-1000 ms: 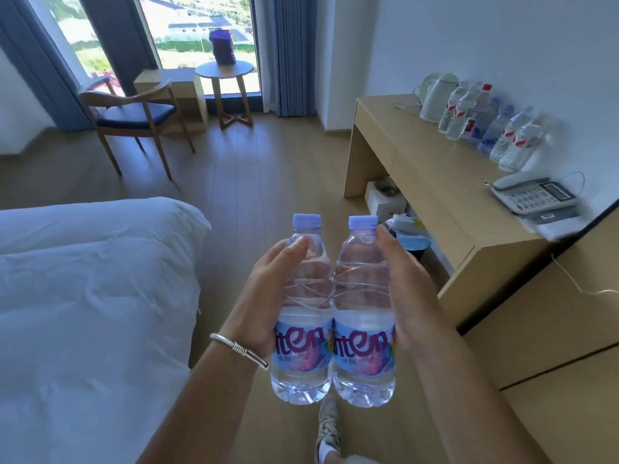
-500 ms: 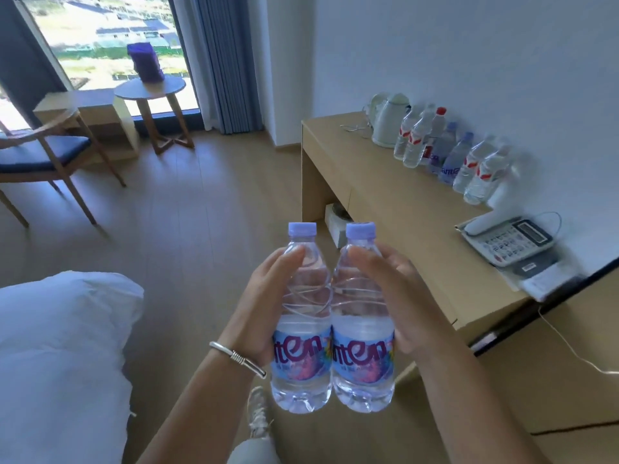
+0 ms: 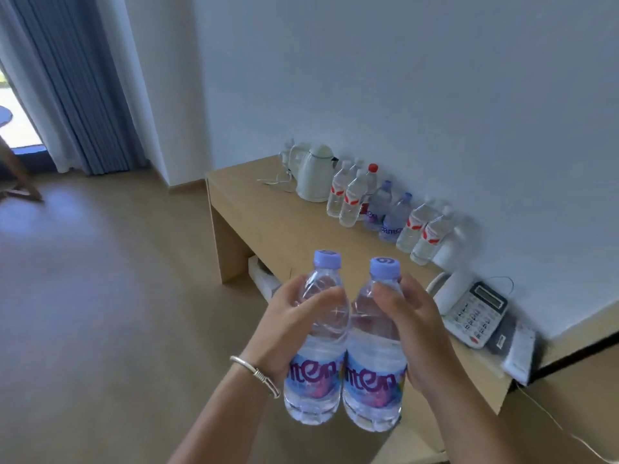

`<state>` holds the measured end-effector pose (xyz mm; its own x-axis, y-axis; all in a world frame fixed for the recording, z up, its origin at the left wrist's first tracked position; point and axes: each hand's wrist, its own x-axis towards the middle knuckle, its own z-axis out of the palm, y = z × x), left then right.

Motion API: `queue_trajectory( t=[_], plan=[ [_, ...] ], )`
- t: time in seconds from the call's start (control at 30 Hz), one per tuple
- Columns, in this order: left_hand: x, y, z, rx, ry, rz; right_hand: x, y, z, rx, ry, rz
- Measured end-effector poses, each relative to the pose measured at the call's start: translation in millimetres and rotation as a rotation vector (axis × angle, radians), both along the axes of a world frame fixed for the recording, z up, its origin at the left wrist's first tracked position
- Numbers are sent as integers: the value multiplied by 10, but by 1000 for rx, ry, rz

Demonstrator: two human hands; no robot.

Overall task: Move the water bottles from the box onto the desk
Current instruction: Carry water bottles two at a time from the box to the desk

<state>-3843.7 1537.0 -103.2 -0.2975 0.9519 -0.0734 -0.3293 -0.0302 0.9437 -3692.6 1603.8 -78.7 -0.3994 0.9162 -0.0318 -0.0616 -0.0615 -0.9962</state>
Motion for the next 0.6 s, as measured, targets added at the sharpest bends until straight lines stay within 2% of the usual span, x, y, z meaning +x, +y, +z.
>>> queue_trajectory(
  t=[0.27,0.43,0.6],
  plan=[
    [-343,1263,-95,-19,72,-132,-242,981,-153,114,-147,-245],
    [-349,2181,-228,-11,165,-156,-220,1821,-355,150,-160,-284],
    [-376,3289,-459,-13,342,-170,-163,2819,-596,152,-171,-304]
  ],
)
